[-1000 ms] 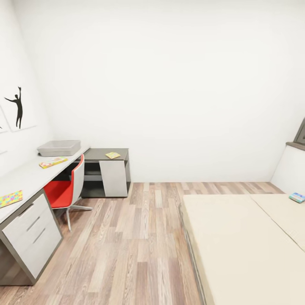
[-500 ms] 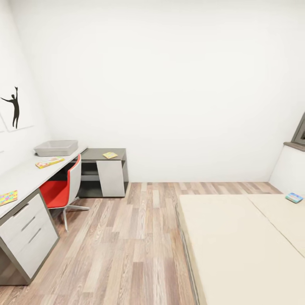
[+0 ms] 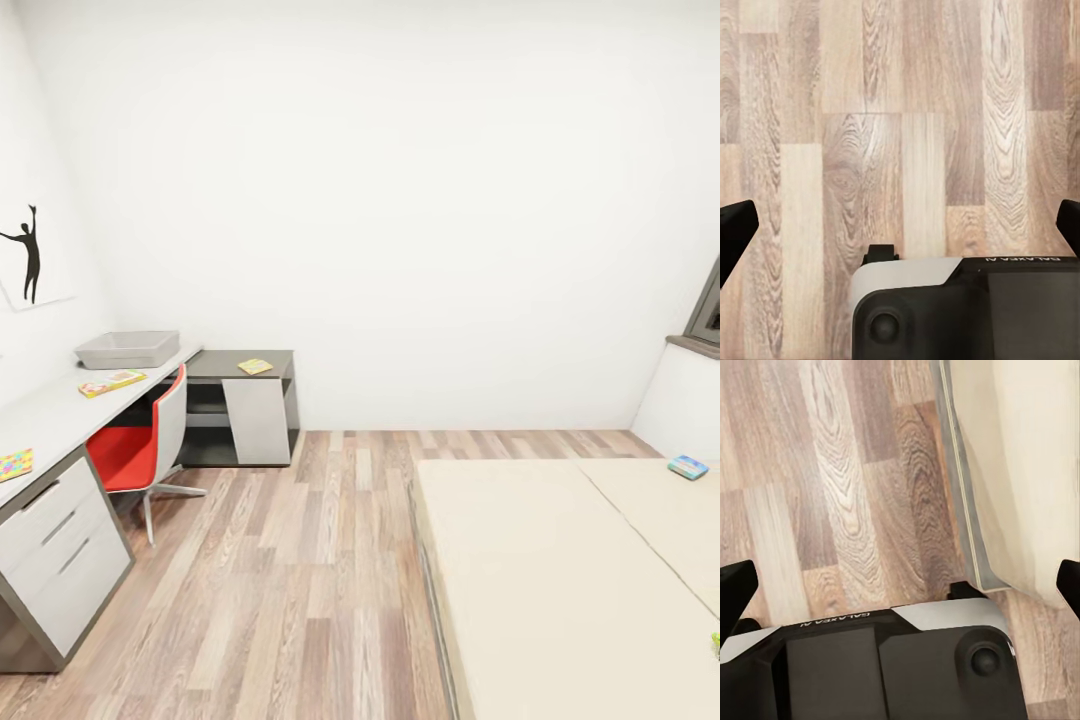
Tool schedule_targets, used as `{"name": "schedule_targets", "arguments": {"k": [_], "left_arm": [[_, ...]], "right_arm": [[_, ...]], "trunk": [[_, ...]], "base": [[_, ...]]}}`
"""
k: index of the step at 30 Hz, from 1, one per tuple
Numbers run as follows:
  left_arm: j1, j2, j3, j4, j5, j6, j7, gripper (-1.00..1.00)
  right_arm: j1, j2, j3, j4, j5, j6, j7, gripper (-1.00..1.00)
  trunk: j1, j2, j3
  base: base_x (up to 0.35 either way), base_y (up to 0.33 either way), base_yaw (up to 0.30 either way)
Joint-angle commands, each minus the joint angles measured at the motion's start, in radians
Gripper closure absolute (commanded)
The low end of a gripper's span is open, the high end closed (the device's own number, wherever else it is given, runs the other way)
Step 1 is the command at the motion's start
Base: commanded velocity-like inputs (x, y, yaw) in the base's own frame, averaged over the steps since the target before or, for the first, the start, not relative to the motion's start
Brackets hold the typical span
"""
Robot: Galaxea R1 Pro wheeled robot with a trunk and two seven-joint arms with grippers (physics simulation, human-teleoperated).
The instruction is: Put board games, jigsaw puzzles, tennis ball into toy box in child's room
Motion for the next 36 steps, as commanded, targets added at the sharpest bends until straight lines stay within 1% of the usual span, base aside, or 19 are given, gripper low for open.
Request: {"name": "schedule_targets", "arguments": {"k": [1, 36], "left_arm": [[-0.001, 0.000, -0.002, 0.001, 0.000, -0.003, 0.003, -1.00], [-0.001, 0.000, -0.002, 0.001, 0.000, -0.003, 0.003, -1.00]], "right_arm": [[0.000, 0.001, -0.003, -0.002, -0.006, 0.004, -0.002, -1.00], [0.001, 0.001, -0.003, -0.002, -0.006, 0.003, -0.001, -1.00]], "trunk": [[0.001, -0.002, -0.001], [0.001, -0.002, -0.001]], "base": [[0.000, -0.090, 0.000], [0.000, -0.084, 0.000]]}}
